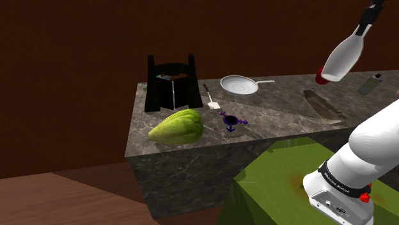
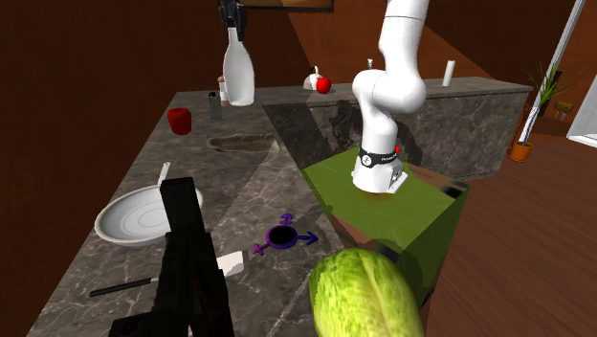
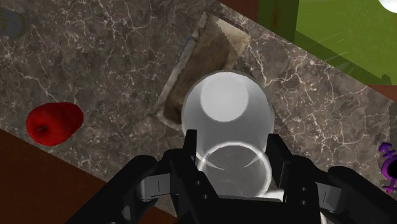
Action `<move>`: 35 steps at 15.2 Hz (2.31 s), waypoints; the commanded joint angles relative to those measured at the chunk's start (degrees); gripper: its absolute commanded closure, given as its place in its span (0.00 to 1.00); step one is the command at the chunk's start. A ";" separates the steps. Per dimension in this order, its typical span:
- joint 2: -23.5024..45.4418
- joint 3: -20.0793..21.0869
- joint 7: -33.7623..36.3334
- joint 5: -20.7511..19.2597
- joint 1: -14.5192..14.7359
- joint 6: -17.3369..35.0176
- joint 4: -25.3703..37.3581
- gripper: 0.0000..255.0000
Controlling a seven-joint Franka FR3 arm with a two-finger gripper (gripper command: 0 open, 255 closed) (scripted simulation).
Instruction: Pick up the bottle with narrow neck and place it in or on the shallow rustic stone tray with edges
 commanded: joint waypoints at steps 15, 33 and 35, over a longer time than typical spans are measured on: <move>7.47 -5.54 -8.36 4.42 -3.06 6.57 0.08 1.00; 7.18 -5.72 -7.00 3.90 -3.20 20.40 -14.02 1.00; 7.51 -5.80 -7.04 4.09 -3.26 21.93 -15.30 1.00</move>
